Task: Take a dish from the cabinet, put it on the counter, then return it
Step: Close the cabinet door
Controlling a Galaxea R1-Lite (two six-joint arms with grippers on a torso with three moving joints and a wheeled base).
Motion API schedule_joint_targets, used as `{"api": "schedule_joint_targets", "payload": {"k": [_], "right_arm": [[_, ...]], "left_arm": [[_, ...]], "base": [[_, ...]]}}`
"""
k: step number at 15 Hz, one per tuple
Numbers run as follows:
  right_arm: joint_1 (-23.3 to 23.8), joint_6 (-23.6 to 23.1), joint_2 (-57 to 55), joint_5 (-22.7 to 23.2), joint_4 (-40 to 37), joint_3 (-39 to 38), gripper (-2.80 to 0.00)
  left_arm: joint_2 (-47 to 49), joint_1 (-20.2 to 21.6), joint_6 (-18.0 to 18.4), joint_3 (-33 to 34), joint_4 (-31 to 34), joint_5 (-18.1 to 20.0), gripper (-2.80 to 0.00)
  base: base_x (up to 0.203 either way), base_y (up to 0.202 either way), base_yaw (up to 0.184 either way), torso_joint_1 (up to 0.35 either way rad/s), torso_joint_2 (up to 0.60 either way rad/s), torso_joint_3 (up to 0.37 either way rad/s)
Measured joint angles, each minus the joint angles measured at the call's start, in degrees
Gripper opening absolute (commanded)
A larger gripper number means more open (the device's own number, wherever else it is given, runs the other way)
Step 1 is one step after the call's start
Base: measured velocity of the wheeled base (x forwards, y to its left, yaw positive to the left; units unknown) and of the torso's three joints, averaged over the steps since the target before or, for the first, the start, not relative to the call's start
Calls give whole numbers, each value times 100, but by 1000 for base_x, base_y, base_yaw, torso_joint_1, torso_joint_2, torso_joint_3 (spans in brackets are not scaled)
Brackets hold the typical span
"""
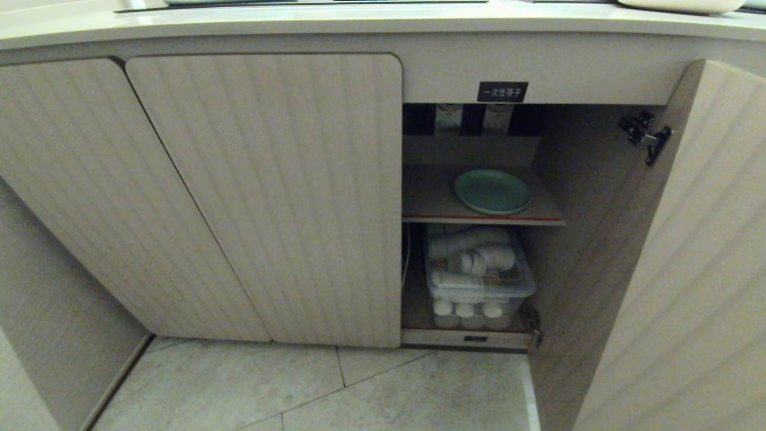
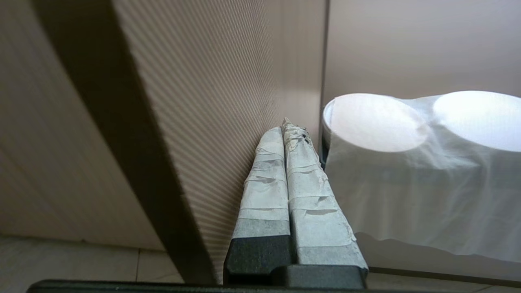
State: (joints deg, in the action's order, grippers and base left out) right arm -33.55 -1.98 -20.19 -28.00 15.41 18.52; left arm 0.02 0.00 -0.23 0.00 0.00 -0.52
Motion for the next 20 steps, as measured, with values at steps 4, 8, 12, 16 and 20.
{"api": "schedule_joint_targets", "payload": {"k": [4, 8, 12, 16, 20], "right_arm": [[-158, 112, -331, -1, 26, 24, -280], [-247, 119, -732, 24, 77, 110, -280], [-263, 195, -1088, 171, 85, 207, -280], [-264, 277, -1557, 171, 107, 388, -280], [-263, 382, -1978, 168, 138, 629, -280]], "left_arm": [[0, 0, -1, 0, 0, -2, -280], [0, 0, -1, 0, 0, -2, -280], [0, 0, -1, 0, 0, -2, -280], [0, 0, 0, 0, 0, -5, -280], [0, 0, -3, 0, 0, -5, -280]], "base": [[0, 0, 0, 0, 0, 0], [0, 0, 0, 0, 0, 0], [0, 0, 0, 0, 0, 0], [0, 0, 0, 0, 0, 0], [0, 0, 0, 0, 0, 0]]}}
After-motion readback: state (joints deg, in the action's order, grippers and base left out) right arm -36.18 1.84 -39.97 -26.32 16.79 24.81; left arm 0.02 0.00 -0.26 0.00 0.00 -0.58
